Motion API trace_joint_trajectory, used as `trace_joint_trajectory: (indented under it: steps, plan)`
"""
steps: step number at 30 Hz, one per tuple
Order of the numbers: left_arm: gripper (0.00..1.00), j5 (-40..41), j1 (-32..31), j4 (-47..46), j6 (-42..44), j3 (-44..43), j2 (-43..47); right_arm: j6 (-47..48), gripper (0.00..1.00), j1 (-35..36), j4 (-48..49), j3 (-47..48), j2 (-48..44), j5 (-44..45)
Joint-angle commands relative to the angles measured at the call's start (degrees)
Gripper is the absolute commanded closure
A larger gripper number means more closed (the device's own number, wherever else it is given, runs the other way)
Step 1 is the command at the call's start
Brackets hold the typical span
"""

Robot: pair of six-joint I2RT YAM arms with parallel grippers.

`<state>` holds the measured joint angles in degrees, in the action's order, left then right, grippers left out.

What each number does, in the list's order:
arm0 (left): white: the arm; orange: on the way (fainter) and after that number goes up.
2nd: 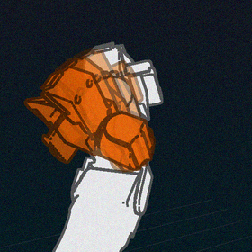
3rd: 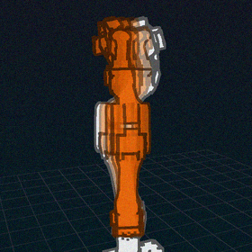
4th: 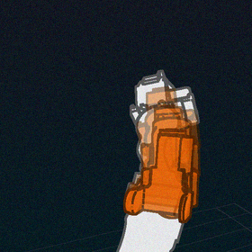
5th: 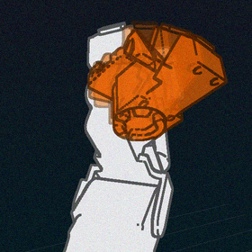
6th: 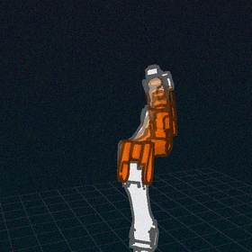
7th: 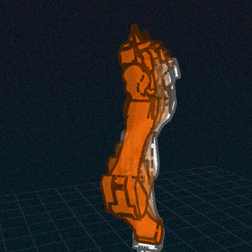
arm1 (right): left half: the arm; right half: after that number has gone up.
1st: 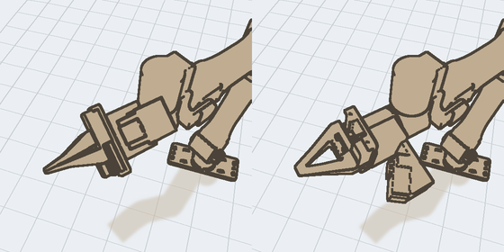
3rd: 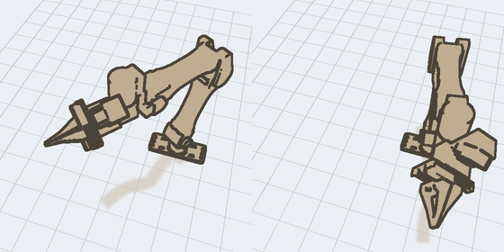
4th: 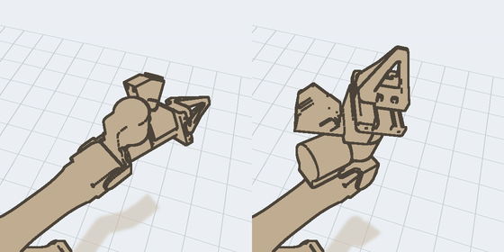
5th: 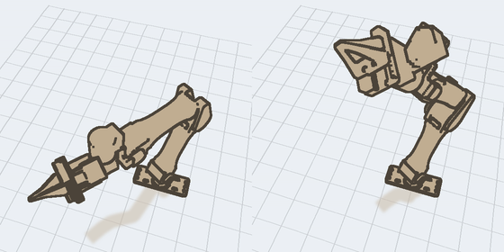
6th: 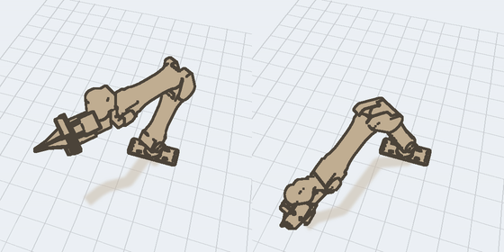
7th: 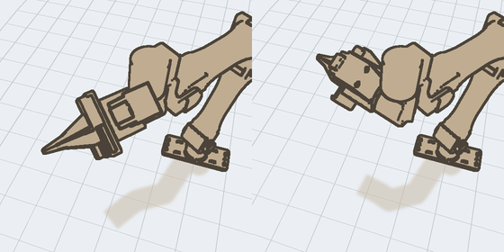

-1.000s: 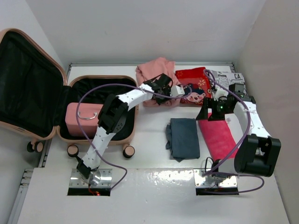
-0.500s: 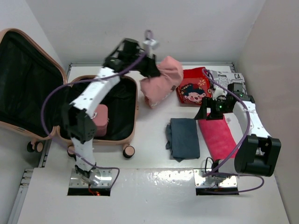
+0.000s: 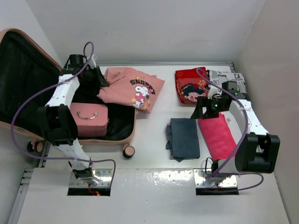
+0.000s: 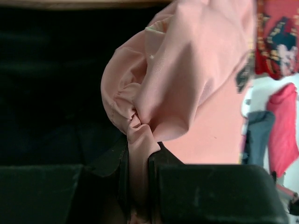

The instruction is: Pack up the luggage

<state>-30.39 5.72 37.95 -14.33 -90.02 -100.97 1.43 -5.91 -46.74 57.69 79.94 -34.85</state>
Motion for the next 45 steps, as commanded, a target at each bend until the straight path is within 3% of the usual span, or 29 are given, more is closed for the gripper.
trace_joint_trajectory:
  steps: [1,4,13,22,31,39,40,41,44,45]
  plan:
    - [1.00,6.83,3.95,-1.74,1.48,2.82,4.81,-0.38,0.18,1.43,1.74,2.34,-0.05,-0.66]
    - [1.00,10.95,4.48,-1.74,4.99,4.49,6.74,-0.20,0.18,1.87,1.74,2.77,0.21,-0.13]
    - [1.00,37.66,5.01,-1.74,15.81,3.88,6.14,-0.11,0.18,2.13,1.39,3.22,0.65,-0.13]
    - [1.00,50.14,6.06,-8.85,20.47,8.45,0.78,-0.82,0.18,3.63,1.74,3.83,1.18,0.22]
    - [1.00,53.33,4.92,-12.47,27.93,11.26,-7.84,-0.20,0.18,3.89,0.95,4.79,1.71,0.75]
    - [0.99,49.83,3.69,-12.47,37.35,19.08,-2.58,1.47,0.18,3.98,0.07,3.57,-0.13,1.98]
    - [0.68,47.64,4.47,-13.08,37.35,19.09,-0.91,1.56,0.18,3.98,0.07,3.57,-0.14,1.98]
    - [0.52,44.83,5.09,-13.60,37.35,19.61,0.93,1.56,0.18,3.98,0.16,3.31,-0.22,1.63]
    - [0.09,33.06,6.33,-14.31,37.88,18.92,9.36,1.47,0.18,4.07,-0.19,3.22,-0.31,1.63]
    - [0.05,27.37,6.33,-14.31,38.49,18.91,11.47,1.47,0.18,4.15,-0.11,3.22,-0.31,1.63]
